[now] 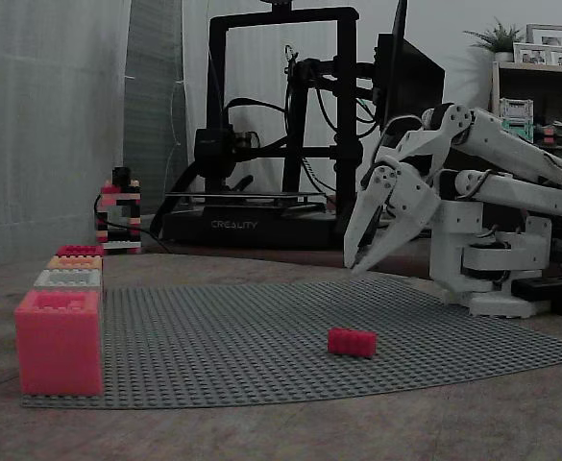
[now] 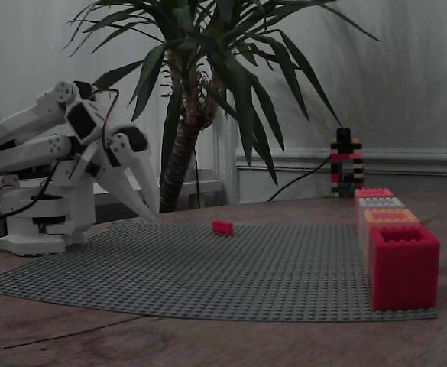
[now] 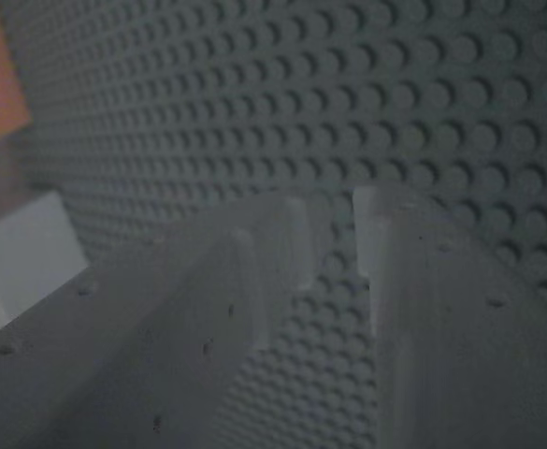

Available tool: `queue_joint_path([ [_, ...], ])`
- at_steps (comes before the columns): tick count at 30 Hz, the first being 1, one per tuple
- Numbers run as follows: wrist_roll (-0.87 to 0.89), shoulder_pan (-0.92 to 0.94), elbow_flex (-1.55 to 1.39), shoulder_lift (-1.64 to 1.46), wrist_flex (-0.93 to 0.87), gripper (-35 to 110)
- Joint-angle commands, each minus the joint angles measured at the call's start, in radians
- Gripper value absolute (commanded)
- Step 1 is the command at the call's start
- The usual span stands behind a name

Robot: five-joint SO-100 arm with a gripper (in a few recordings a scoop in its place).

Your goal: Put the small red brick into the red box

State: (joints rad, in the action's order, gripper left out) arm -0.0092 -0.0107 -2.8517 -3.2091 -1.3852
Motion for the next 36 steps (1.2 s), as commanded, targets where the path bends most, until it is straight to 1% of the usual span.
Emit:
queue_joint_path([
  [1, -0.008, 0.003, -0.002, -0.011, -0.025, 0],
  [17, -0.008, 0.003, -0.002, -0.011, -0.025, 0],
  [20, -0.084, 0.003, 0.009, -0.008, -0.015, 0],
  [22, -0.150, 0.003, 0.063, 0.044, 0.002, 0],
  [27, -0.186, -0.048, 0.276, 0.241, 0.089, 4],
  [30, -0.259, -0.126, 0.411, 0.353, 0.101, 5],
  [32, -0.350, -0.175, 0.505, 0.445, 0.101, 6],
  [36, -0.417, -0.273, 0.670, 0.667, 0.097, 9],
])
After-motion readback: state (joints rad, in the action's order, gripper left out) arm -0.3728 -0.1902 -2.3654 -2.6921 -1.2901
